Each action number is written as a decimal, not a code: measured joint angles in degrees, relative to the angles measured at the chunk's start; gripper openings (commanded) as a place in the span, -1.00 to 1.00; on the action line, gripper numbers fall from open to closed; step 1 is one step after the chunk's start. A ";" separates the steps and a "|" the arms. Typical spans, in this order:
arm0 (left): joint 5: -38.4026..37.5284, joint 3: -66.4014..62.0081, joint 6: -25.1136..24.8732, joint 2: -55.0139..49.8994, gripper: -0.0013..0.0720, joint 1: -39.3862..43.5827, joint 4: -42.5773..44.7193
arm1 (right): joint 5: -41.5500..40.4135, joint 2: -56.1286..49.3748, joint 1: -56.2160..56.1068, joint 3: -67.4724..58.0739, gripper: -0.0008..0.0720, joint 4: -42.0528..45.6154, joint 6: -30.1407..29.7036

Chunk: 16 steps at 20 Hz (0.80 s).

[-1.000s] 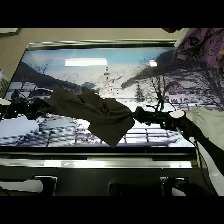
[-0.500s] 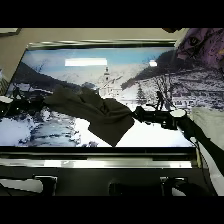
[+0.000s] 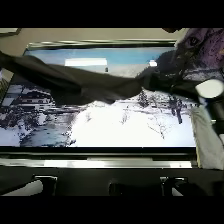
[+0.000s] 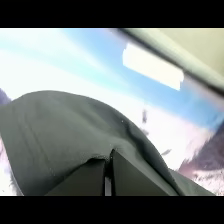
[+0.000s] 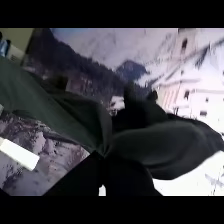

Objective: Fold the clothes and pants, and hang the long-sleeved shirts on hangers.

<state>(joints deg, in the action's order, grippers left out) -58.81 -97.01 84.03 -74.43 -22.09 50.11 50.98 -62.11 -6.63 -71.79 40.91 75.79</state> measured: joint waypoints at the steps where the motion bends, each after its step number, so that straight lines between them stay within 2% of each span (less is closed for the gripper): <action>1: -0.31 -1.42 0.90 3.54 -0.93 -0.04 1.31 | 1.51 1.75 0.00 -3.87 -0.90 2.32 1.29; 5: -2.64 -4.28 5.40 18.78 -0.93 -0.07 8.92 | 8.52 10.16 0.00 -14.73 -0.90 9.33 7.08; 9: -6.82 -5.07 9.64 29.05 -0.93 -0.07 16.11 | 13.55 18.38 0.00 -18.49 -0.90 13.68 15.54; 12: -7.93 -5.22 10.75 30.38 -0.93 -0.04 18.56 | 14.84 20.55 0.00 -19.30 -0.90 15.78 21.44; 16: -8.83 -5.22 11.34 23.52 -0.93 1.38 18.95 | 13.94 16.44 -0.02 -19.65 -0.90 21.70 29.62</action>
<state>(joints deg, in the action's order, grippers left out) -67.64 -102.24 95.37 -50.92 -20.71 69.06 64.93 -45.67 -6.66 -91.44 62.61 105.41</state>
